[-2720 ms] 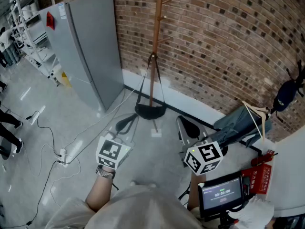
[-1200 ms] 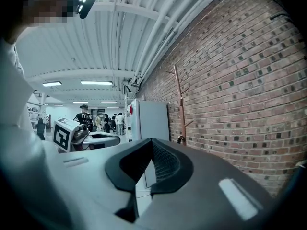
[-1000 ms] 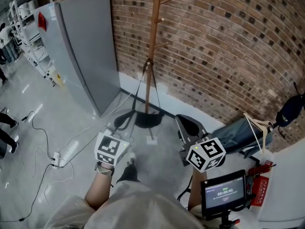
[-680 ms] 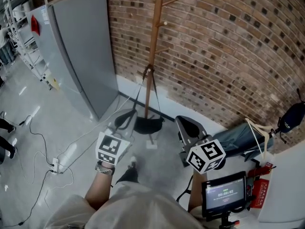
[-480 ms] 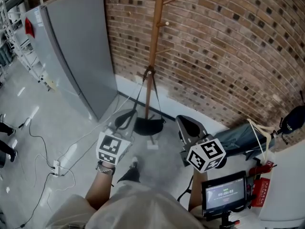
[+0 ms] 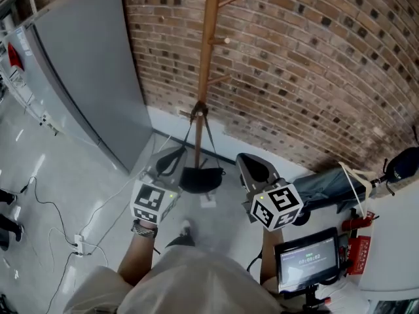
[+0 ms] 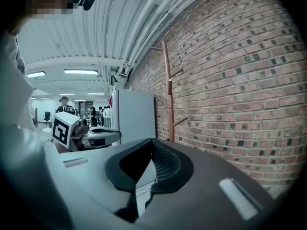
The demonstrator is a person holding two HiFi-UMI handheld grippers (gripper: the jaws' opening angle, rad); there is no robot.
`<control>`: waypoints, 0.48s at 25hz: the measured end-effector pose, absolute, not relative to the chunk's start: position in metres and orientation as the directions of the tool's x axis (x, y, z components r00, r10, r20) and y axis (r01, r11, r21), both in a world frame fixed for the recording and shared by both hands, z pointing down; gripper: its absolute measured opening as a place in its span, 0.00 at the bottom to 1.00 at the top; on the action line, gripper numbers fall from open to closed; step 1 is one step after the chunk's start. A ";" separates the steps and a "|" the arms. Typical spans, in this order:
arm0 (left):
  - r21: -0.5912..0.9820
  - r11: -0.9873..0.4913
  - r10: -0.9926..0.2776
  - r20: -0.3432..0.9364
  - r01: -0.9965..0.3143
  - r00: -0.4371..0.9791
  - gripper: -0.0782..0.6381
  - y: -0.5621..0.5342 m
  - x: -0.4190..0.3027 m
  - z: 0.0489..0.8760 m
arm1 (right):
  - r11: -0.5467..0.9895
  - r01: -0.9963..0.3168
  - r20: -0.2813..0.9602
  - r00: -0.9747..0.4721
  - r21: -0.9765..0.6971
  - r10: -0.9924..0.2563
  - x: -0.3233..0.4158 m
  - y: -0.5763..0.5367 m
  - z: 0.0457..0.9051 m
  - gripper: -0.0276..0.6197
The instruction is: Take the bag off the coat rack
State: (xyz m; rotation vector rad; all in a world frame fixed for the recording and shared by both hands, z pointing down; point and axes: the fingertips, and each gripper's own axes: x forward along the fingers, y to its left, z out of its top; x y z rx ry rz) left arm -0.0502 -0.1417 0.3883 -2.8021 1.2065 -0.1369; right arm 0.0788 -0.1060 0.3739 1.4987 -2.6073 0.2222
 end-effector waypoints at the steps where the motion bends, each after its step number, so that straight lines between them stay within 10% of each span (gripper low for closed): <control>1: -0.113 -0.687 -0.726 0.048 -0.718 0.686 0.11 -0.149 -0.050 0.388 | 0.495 -0.867 0.191 -0.497 -0.064 -0.846 0.078 -0.113 0.375 0.05; 12: -0.097 -0.716 -0.698 0.060 -0.692 0.714 0.11 -0.219 -0.055 0.396 | 0.440 -0.896 0.237 -0.442 -0.064 -0.865 0.066 -0.186 0.391 0.13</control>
